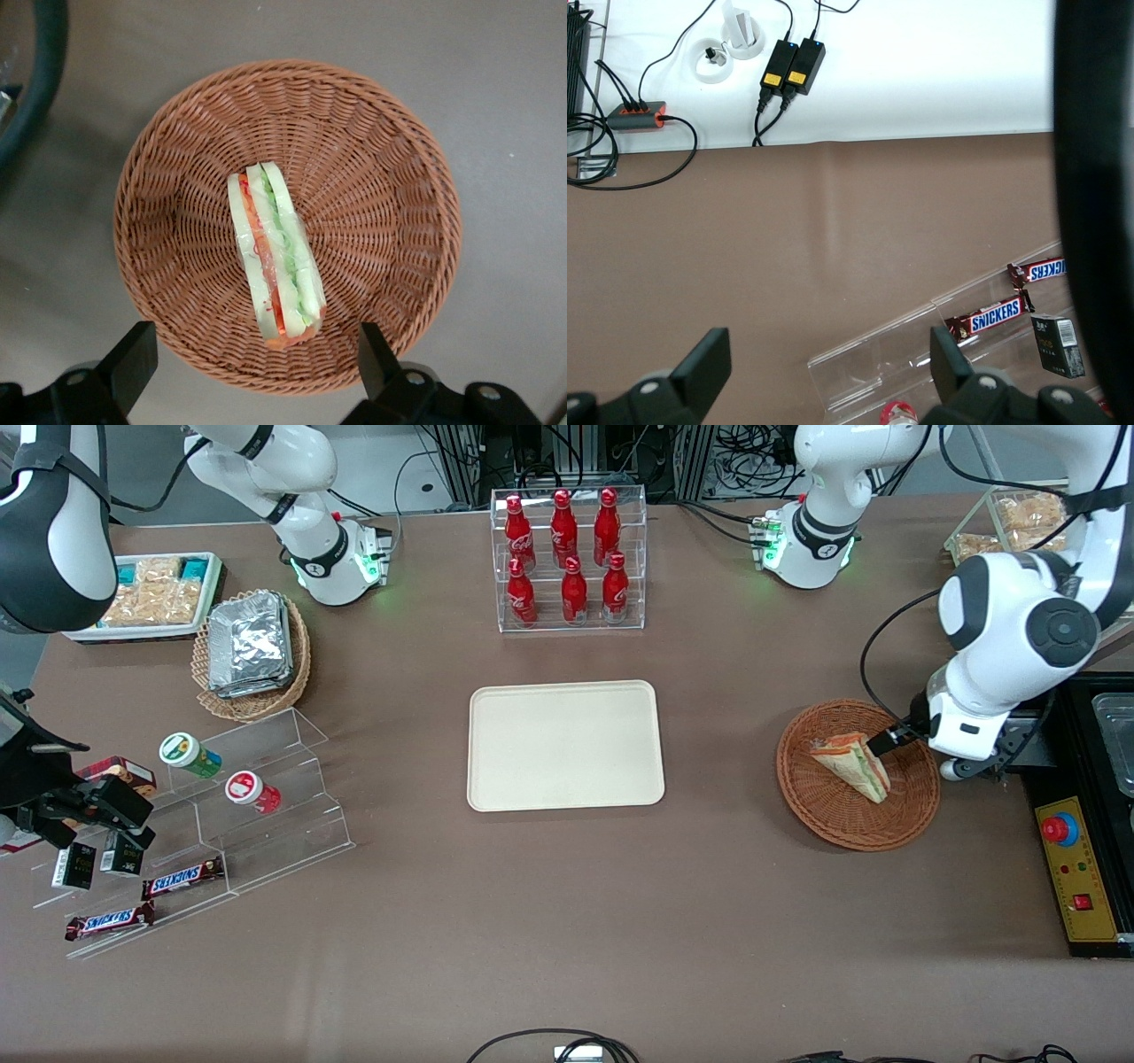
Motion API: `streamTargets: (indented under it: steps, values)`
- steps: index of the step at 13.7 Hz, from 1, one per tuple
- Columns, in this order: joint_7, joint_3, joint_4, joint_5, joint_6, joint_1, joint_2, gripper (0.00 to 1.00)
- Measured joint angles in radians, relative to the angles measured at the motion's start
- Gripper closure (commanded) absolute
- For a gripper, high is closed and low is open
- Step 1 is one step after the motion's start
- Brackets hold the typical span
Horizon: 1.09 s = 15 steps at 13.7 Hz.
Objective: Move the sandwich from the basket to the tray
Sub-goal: 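Lower the open left gripper around the wrapped sandwich in the basket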
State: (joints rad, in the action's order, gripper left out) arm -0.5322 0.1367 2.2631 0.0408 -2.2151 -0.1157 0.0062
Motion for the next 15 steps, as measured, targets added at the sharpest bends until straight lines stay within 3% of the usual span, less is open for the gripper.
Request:
streamTargets:
  steps: [5,15]
  values:
    - [-0.099,0.0,0.14,0.0,-0.19,0.0,0.016,0.0]
    - [-0.2,0.0,0.2,0.0,-0.389,0.0,0.134,0.0]
